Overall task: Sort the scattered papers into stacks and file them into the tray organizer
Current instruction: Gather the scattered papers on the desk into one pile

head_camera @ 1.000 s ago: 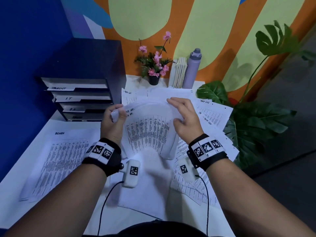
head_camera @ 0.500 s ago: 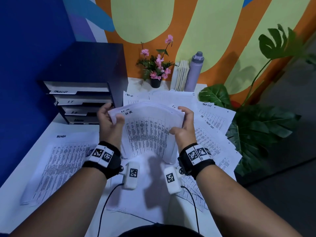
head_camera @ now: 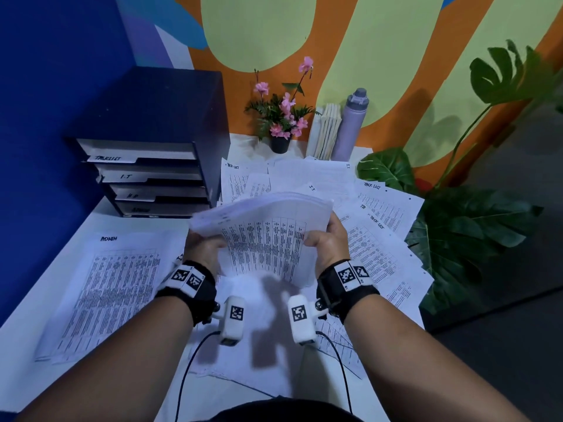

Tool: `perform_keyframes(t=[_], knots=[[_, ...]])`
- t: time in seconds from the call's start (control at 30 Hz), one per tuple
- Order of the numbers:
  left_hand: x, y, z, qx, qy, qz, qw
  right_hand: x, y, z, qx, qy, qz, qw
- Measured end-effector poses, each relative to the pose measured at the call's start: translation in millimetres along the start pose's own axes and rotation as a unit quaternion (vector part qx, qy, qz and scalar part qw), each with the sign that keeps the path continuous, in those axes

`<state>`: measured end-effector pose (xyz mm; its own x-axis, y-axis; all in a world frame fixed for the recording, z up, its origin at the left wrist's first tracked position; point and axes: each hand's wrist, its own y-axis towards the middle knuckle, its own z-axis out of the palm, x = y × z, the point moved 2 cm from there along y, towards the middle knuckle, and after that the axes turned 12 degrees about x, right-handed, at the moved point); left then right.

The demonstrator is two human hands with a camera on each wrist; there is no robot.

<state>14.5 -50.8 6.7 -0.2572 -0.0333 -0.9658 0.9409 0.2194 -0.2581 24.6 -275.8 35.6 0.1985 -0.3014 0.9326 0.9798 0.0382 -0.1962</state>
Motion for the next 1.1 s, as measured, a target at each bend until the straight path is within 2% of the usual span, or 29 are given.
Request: perform_keyframes(t=[0.07, 0.17, 0.23, 0.33, 0.43, 0.57, 0.67, 0.8, 0.9, 1.0, 1.1], knots=[[4.3, -2.1, 0.2, 0.013, -0.040, -0.022, 0.999, -4.1, -2.6, -7.5, 0.013, -0.032, 0.011, 0.999], [6.9, -3.3, 2.8, 0.059, -0.043, -0.006, 0.997, -8.8, -4.9, -13.3, 0.025, -0.061, 0.024, 0.998], [5.1, -4.8, 7.6, 0.078, -0.087, -0.001, 0.993, -10.5, -4.7, -11.7, 0.019, -0.047, 0.030, 0.998], [1.0, -8.8, 15.2, 0.048, -0.091, 0.014, 0.995, -14.1, -3.0, -2.1, 0.011, -0.037, 0.039, 0.998], [-6.3, -10.1, 14.7, 0.033, -0.076, 0.037, 0.996, -19.8, -4.0, -0.8, 0.036, -0.065, 0.049, 0.996], [-19.1, -5.8, -2.3, 0.037, -0.083, 0.056, 0.994, -15.4, -8.4, -2.9, 0.113, -0.216, 0.031, 0.969], [-21.1, -2.7, -17.3, 0.057, -0.064, 0.067, 0.994, -10.8, -3.7, 2.3, 0.084, -0.218, 0.017, 0.972], [0.2, -13.3, -36.8, 0.120, 0.081, -0.005, 0.989, -24.4, 0.7, 16.9, 0.054, -0.161, 0.065, 0.983], [17.2, -23.9, -67.5, 0.084, 0.179, -0.031, 0.980, -47.4, -6.3, 39.9, 0.073, -0.215, 0.119, 0.967], [30.9, -28.1, -115.9, 0.059, 0.277, -0.067, 0.957, -72.8, -16.1, 70.9, 0.082, -0.292, 0.135, 0.943], [45.1, -32.9, -164.2, 0.050, 0.298, -0.115, 0.946, -101.9, -22.3, 107.6, 0.139, -0.342, 0.132, 0.920]])
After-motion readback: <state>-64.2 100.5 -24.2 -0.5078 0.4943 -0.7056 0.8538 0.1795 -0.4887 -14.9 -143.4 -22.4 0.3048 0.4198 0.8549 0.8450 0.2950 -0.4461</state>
